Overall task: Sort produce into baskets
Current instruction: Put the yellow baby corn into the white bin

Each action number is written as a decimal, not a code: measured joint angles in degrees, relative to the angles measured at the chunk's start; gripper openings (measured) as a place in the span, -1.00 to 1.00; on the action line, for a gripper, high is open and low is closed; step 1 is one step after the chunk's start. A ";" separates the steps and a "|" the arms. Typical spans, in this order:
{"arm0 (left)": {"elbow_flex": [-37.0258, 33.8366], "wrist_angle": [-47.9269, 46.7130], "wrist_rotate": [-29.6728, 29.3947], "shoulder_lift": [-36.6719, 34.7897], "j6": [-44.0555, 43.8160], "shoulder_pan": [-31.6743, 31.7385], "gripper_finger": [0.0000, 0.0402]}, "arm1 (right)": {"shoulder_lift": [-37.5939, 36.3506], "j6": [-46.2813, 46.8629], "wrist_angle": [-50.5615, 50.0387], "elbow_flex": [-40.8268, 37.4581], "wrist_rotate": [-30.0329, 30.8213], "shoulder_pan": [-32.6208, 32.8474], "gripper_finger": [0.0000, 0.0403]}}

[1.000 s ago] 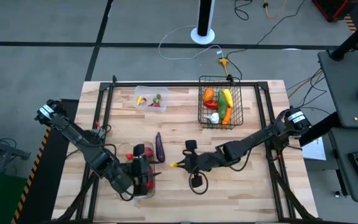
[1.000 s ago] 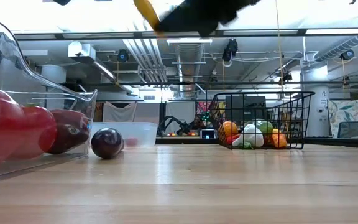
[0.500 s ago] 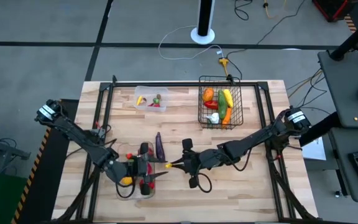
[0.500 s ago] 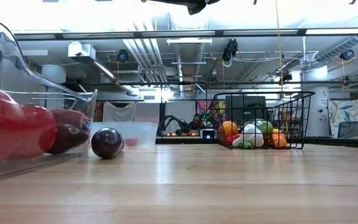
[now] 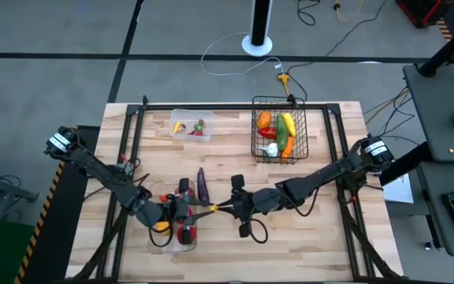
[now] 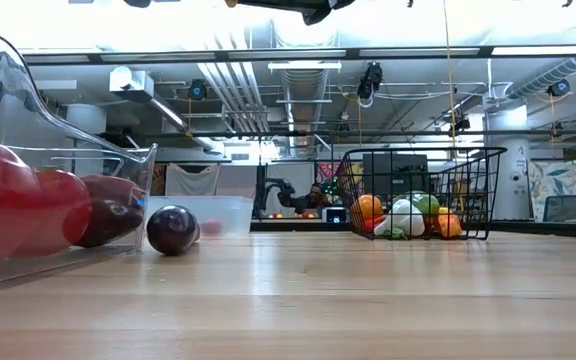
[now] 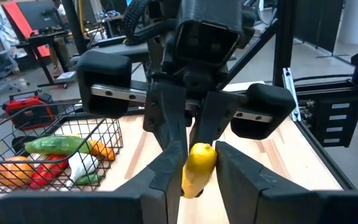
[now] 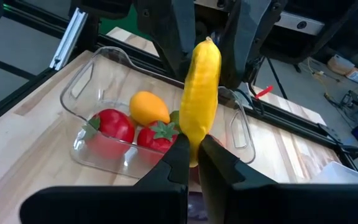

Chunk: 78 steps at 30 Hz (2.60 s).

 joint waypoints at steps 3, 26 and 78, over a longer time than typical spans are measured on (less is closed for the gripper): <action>0.00 -0.04 0.02 0.00 -0.47 0.39 -0.61 | 0.00 0.00 0.00 0.00 0.30 -0.02 -0.94; 0.00 -0.09 -1.41 0.00 1.25 1.24 -0.95 | -0.51 3.53 -1.03 0.11 2.70 -0.44 -0.60; 14.70 -59.43 30.14 -0.99 13.70 70.12 -0.95 | -6.84 15.60 -13.86 0.09 19.58 -0.83 -0.11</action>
